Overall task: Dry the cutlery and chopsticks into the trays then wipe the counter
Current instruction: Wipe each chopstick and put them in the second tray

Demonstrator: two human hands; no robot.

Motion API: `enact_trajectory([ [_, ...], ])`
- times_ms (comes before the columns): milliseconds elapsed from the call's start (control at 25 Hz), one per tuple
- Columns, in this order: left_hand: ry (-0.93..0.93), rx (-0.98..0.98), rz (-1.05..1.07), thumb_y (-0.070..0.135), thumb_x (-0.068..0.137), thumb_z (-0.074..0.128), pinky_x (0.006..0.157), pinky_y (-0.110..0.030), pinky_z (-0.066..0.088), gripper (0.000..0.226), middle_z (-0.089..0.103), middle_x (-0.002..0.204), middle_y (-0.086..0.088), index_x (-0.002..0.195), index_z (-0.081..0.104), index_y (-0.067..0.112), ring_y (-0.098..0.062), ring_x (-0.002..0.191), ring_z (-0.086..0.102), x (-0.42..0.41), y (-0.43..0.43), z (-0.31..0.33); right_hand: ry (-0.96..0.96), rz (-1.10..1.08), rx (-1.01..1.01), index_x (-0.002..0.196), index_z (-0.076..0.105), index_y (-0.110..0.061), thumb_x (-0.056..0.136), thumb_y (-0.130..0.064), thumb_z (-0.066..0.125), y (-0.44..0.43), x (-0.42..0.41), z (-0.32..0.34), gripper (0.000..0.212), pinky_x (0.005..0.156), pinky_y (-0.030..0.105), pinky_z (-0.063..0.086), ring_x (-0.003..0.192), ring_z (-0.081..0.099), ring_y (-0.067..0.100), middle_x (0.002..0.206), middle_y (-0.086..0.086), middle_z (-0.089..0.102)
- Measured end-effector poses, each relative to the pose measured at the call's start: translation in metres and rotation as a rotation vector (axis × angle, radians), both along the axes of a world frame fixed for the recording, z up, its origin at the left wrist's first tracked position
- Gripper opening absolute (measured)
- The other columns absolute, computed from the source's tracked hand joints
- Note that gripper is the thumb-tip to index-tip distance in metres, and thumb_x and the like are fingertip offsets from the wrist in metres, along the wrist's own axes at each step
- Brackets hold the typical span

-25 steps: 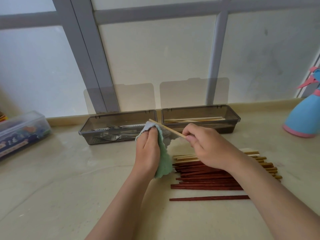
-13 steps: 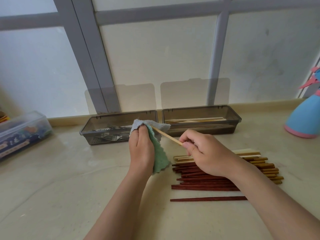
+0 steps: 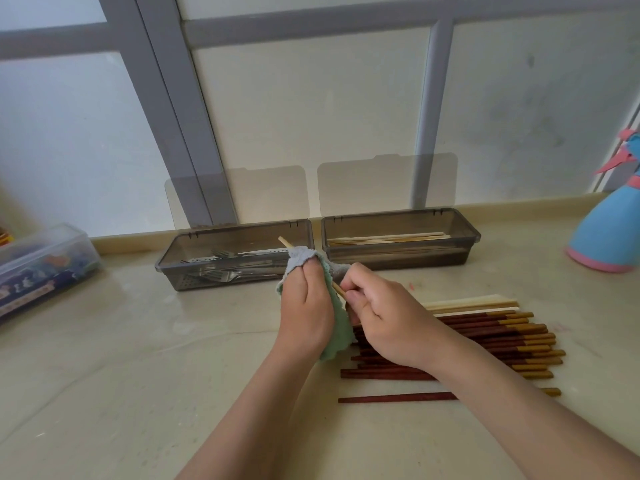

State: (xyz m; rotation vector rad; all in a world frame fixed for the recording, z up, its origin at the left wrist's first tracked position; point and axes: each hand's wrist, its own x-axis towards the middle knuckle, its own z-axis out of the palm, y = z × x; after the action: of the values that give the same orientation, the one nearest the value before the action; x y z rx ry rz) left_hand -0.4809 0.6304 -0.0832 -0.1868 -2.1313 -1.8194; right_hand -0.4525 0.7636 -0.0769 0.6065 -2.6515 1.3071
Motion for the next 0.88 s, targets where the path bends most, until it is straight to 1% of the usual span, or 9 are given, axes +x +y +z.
enact_trajectory([
  [80, 0.006, -0.02, -0.029, 0.016, 0.107, 0.031, 0.051, -0.021, 0.033, 0.044, 0.039, 0.056, 0.005, 0.063, 0.038, 0.014, -0.007, 0.051, 0.037, 0.0, 0.0, -0.002, -0.001, -0.007, 0.0, 0.092, 0.049, -0.016, 0.106, -0.015, 0.043, 0.0, 0.0, -0.001, 0.015, 0.058, 0.034, 0.042, 0.062, 0.046, 0.009, 0.073, 0.001, 0.055],
  [160, 0.015, -0.029, -0.034, 0.015, 0.107, 0.032, 0.05, -0.022, 0.034, 0.047, 0.041, 0.053, 0.009, 0.061, 0.041, 0.014, -0.006, 0.05, 0.039, 0.001, -0.001, 0.0, 0.001, -0.011, -0.024, 0.094, 0.051, -0.019, 0.106, -0.017, 0.043, -0.002, 0.0, 0.0, 0.015, 0.061, 0.03, 0.046, 0.064, 0.051, 0.007, 0.074, -0.001, 0.058],
  [280, -0.033, 0.091, 0.044, 0.02, 0.107, 0.031, 0.056, -0.023, 0.046, 0.045, 0.059, 0.065, 0.007, 0.072, 0.059, 0.01, -0.007, 0.059, 0.054, -0.004, -0.008, 0.009, -0.091, -0.02, 0.031, 0.102, 0.059, -0.028, 0.107, -0.025, 0.041, 0.002, -0.003, 0.005, 0.019, 0.068, 0.025, 0.051, 0.072, 0.061, 0.007, 0.079, -0.002, 0.067],
  [360, -0.115, 0.228, 0.169, 0.025, 0.108, 0.03, 0.067, -0.031, 0.05, 0.04, 0.061, 0.078, -0.001, 0.083, 0.059, 0.012, -0.016, 0.072, 0.058, -0.011, -0.016, 0.013, -0.158, 0.005, 0.132, 0.098, 0.062, -0.028, 0.108, -0.028, 0.039, 0.008, -0.003, 0.005, 0.025, 0.068, 0.031, 0.049, 0.065, 0.057, 0.008, 0.074, 0.0, 0.065],
  [440, -0.131, 0.279, 0.227, 0.026, 0.108, 0.029, 0.068, -0.034, 0.047, 0.038, 0.057, 0.08, -0.003, 0.085, 0.056, 0.012, -0.019, 0.074, 0.055, -0.015, -0.019, 0.012, -0.187, 0.027, 0.187, 0.088, 0.062, -0.031, 0.108, -0.03, 0.04, 0.009, -0.002, 0.003, 0.029, 0.063, 0.04, 0.046, 0.059, 0.049, 0.012, 0.068, 0.001, 0.057],
  [560, -0.073, 0.156, 0.125, 0.023, 0.108, 0.027, 0.069, -0.031, 0.051, 0.048, 0.07, 0.081, -0.004, 0.084, 0.066, 0.008, -0.016, 0.072, 0.063, -0.01, -0.01, 0.007, -0.129, 0.019, 0.132, 0.086, 0.06, -0.02, 0.108, -0.025, 0.041, 0.0, -0.001, 0.0, 0.029, 0.057, 0.028, 0.037, 0.054, 0.043, 0.004, 0.063, -0.008, 0.049],
  [680, -0.06, 0.056, 0.024, 0.022, 0.107, 0.03, 0.063, -0.039, 0.047, 0.044, 0.057, 0.067, -0.006, 0.074, 0.053, 0.005, -0.018, 0.061, 0.052, -0.004, -0.002, 0.001, -0.092, -0.019, 0.089, 0.086, 0.058, -0.018, 0.107, -0.025, 0.041, -0.003, -0.003, 0.0, 0.028, 0.059, 0.031, 0.04, 0.057, 0.045, 0.005, 0.065, -0.006, 0.052],
  [760, -0.051, 0.06, 0.0, 0.022, 0.107, 0.03, 0.062, -0.041, 0.053, 0.046, 0.058, 0.063, -0.002, 0.072, 0.054, 0.004, -0.016, 0.06, 0.054, -0.005, -0.004, 0.004, -0.136, -0.015, 0.08, 0.085, 0.059, -0.022, 0.107, -0.028, 0.041, 0.002, -0.003, 0.002, 0.029, 0.059, 0.032, 0.044, 0.055, 0.049, 0.004, 0.066, -0.004, 0.057],
  [880, -0.065, 0.153, 0.125, 0.025, 0.108, 0.03, 0.073, -0.029, 0.052, 0.05, 0.069, 0.072, 0.005, 0.08, 0.068, 0.011, -0.009, 0.069, 0.062, -0.012, -0.016, 0.009, -0.237, 0.016, 0.056, 0.096, 0.066, -0.022, 0.107, -0.028, 0.044, 0.008, -0.002, 0.008, 0.026, 0.054, 0.026, 0.047, 0.049, 0.052, 0.005, 0.065, -0.002, 0.062],
])
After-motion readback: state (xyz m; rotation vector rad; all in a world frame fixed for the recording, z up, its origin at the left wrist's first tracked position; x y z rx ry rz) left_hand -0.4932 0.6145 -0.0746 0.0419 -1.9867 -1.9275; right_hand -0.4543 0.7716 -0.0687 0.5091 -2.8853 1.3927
